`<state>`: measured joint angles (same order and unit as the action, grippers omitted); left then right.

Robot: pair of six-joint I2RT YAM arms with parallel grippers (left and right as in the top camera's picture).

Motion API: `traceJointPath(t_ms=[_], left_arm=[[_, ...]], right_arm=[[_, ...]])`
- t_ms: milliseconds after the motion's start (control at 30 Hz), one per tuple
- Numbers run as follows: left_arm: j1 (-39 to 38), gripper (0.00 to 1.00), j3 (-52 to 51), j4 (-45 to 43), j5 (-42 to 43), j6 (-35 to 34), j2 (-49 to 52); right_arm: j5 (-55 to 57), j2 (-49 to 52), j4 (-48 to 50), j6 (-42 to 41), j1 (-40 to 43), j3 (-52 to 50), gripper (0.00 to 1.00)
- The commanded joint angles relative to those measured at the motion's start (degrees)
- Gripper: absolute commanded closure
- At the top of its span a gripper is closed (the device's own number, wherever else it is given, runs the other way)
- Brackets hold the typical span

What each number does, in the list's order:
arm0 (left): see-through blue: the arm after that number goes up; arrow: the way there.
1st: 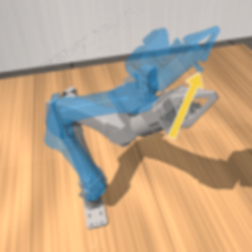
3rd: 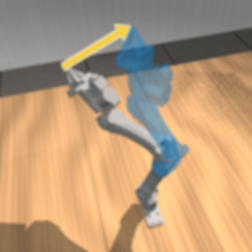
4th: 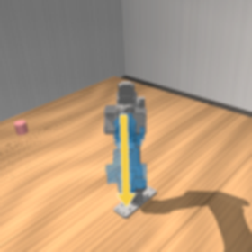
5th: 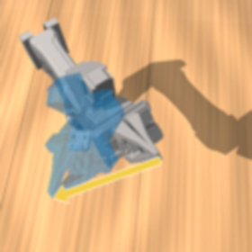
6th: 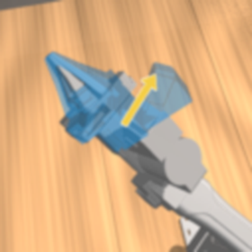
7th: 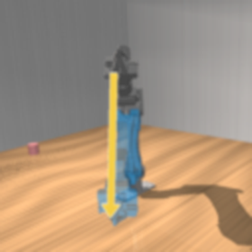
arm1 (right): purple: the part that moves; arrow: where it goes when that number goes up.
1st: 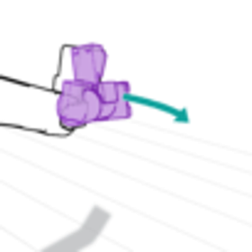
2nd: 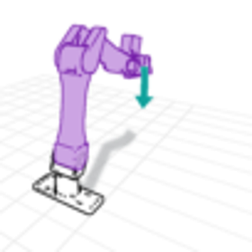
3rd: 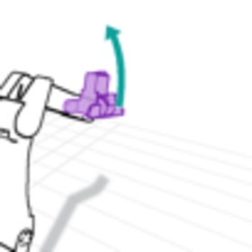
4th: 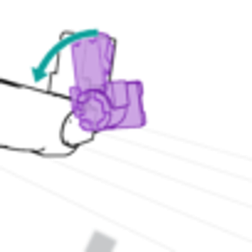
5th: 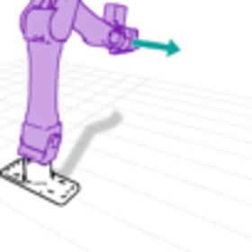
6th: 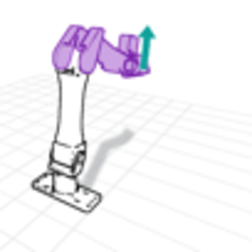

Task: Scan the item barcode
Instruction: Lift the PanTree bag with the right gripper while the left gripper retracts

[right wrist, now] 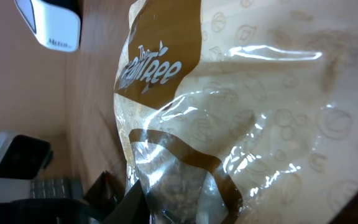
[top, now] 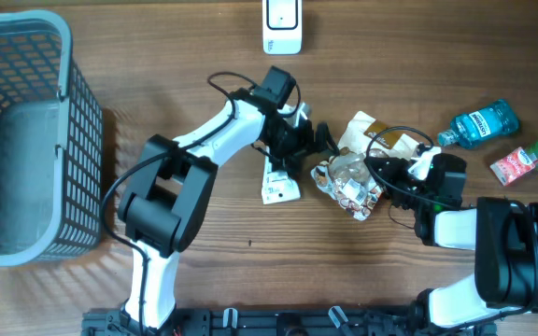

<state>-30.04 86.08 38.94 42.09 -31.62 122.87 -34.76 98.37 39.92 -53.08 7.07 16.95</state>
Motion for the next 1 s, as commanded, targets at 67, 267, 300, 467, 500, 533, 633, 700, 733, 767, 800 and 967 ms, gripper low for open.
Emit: traceJointPath(t_ms=[67, 267, 300, 467, 500, 533, 633, 700, 733, 767, 800, 967], left_arm=[[0.7, 0.00, 6.7, 0.1, -11.0, 1.4, -8.6], [0.7, 0.00, 8.8, 0.2, -12.0, 1.3, -12.0], [0.8, 0.00, 8.8, 0.3, -12.7, 1.3, -12.3], [2.8, 0.00, 8.8, 1.8, -13.7, 1.3, -12.7], [3.5, 0.00, 8.8, 2.1, -13.7, 1.4, -12.7], [4.1, 0.00, 8.8, 2.2, -13.7, 1.4, -12.7], [6.8, 0.00, 8.8, 2.9, -16.2, 1.4, -12.7], [9.0, 0.00, 8.8, 3.5, -17.6, 1.4, -12.7], [9.8, 0.00, 8.8, 3.7, -17.8, 1.4, -12.7], [10.8, 0.00, 8.8, 4.1, -17.8, 1.5, -12.7], [11.7, 0.00, 8.8, 4.5, -17.8, 1.6, -12.7], [15.5, 0.00, 8.8, 7.1, -18.2, 2.9, -12.7]], right_arm=[[-0.9, -0.6, -1.4, -0.4, 1.5, -1.2, 0.82], [-4.6, -6.3, -0.2, -5.2, 1.5, 0.0, 0.83], [-4.8, -7.4, 0.4, -5.6, 1.5, 0.0, 0.83], [-3.4, -17.0, 1.4, -11.9, 1.5, 0.1, 0.82], [-3.1, -18.6, 1.5, -13.0, 1.5, 0.1, 0.82], [-3.0, -19.9, 1.4, -13.8, 1.5, 0.1, 0.82], [-3.0, -24.8, 1.4, -17.3, 1.5, 0.1, 0.83], [-3.0, -28.1, 1.3, -19.3, 1.5, 0.2, 0.87], [-3.0, -29.5, 1.3, -19.7, 1.5, 0.4, 0.86], [-3.0, -30.8, 1.2, -20.4, 1.5, 0.6, 0.87], [-3.0, -31.8, 1.1, -20.8, 1.5, 0.8, 0.87], [-3.8, -37.3, 1.0, -23.6, 1.5, 2.4, 0.86]])
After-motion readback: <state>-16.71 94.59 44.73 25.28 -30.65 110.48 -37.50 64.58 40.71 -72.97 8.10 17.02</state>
